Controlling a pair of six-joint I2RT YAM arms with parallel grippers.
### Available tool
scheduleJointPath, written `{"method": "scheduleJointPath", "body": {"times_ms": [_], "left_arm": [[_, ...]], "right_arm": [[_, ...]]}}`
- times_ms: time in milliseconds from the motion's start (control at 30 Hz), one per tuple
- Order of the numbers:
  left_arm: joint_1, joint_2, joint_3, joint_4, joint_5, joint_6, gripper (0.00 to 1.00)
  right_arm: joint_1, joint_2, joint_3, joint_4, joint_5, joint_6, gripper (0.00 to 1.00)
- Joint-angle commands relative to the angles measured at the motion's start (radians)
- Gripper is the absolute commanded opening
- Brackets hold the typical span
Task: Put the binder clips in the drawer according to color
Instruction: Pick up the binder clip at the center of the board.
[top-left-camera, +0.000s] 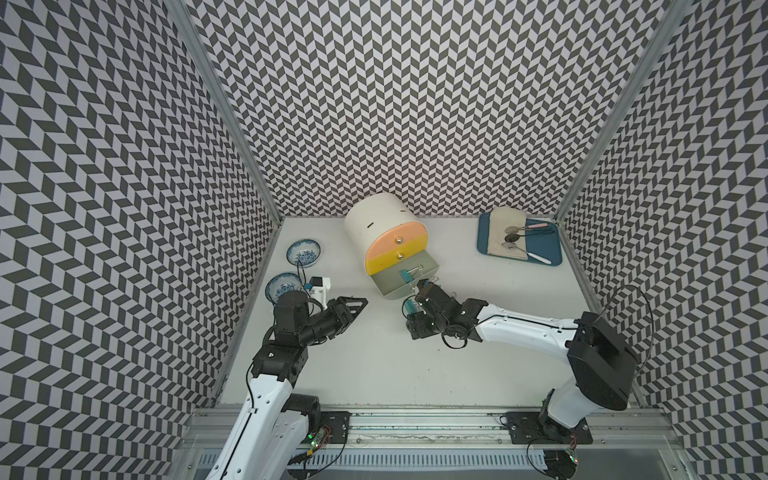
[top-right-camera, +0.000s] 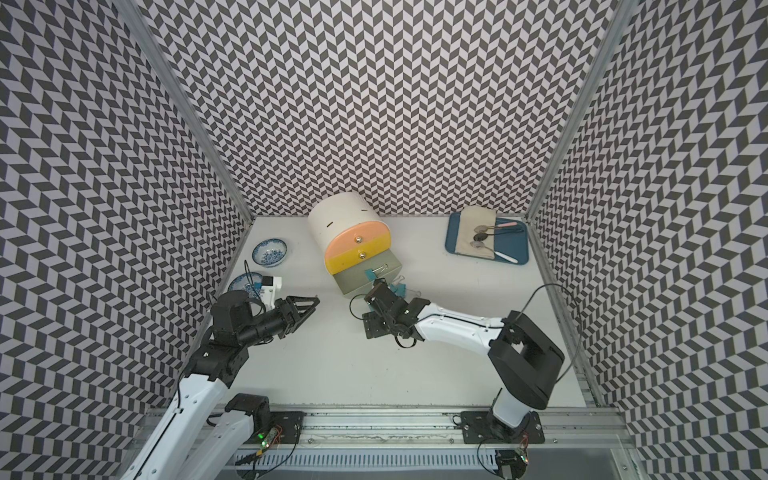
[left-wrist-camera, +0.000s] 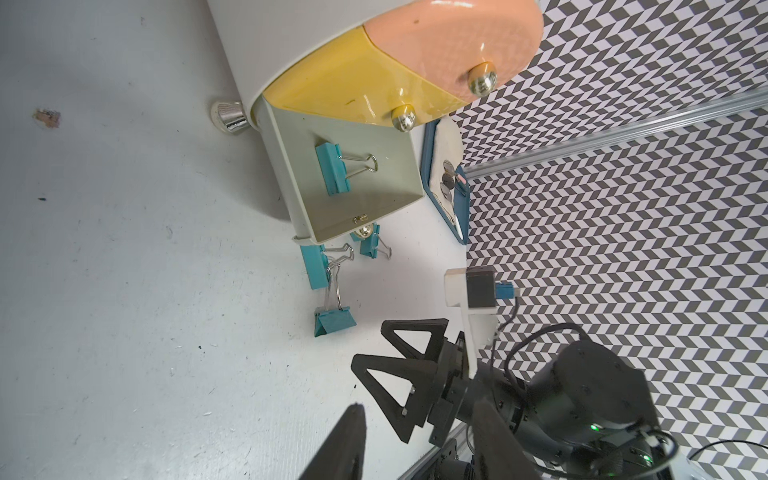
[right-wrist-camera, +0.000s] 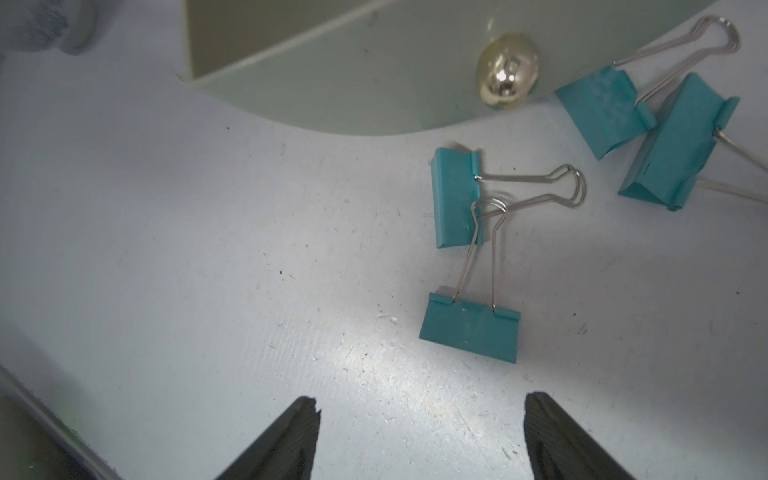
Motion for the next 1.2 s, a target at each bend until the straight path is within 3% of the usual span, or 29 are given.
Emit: {"method": "scheduleJointPath", "body": {"times_ms": [0,1167], "left_arm": [[0.005,-0.020,0.000,-0.029,-0.004,0.017,0.46],[0.006,-0.040,-0.028,-0.033,-0.003,0.009,0.46]], "right_arm": [[0.007,0.021,-0.013,0.038,0.024,0.029,0.82],[0.000,0.183,0.068,0.026,0.112,0.018,0.63]]}}
